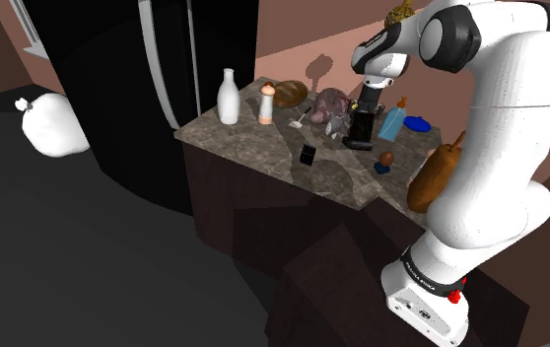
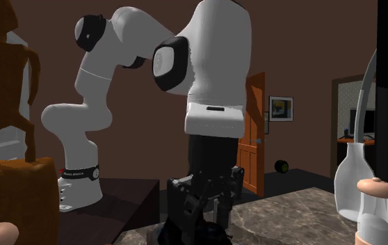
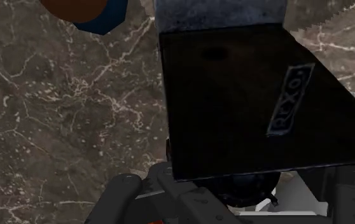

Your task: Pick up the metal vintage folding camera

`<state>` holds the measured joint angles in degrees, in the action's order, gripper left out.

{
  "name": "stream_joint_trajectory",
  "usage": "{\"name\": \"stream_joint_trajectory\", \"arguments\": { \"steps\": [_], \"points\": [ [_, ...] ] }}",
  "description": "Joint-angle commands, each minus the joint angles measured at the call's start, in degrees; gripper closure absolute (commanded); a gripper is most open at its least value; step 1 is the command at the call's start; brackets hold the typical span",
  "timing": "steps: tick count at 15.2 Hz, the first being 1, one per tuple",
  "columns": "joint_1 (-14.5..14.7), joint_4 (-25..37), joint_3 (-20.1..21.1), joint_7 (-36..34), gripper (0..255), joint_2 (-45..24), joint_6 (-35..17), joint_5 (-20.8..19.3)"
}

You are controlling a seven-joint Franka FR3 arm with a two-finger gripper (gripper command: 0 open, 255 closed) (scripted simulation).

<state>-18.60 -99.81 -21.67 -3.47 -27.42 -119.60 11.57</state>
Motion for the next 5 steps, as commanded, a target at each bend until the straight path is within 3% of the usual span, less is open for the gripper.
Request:
{"name": "stream_joint_trajectory", "arguments": {
  "steps": [1,5],
  "points": [
    [0.17,0.26,-0.25,-0.24,255,1.06,1.15,-0.43],
    [0.29,0.83,-0.44,-0.47,255,1.86,2.46,-0.81]
  ]
}}
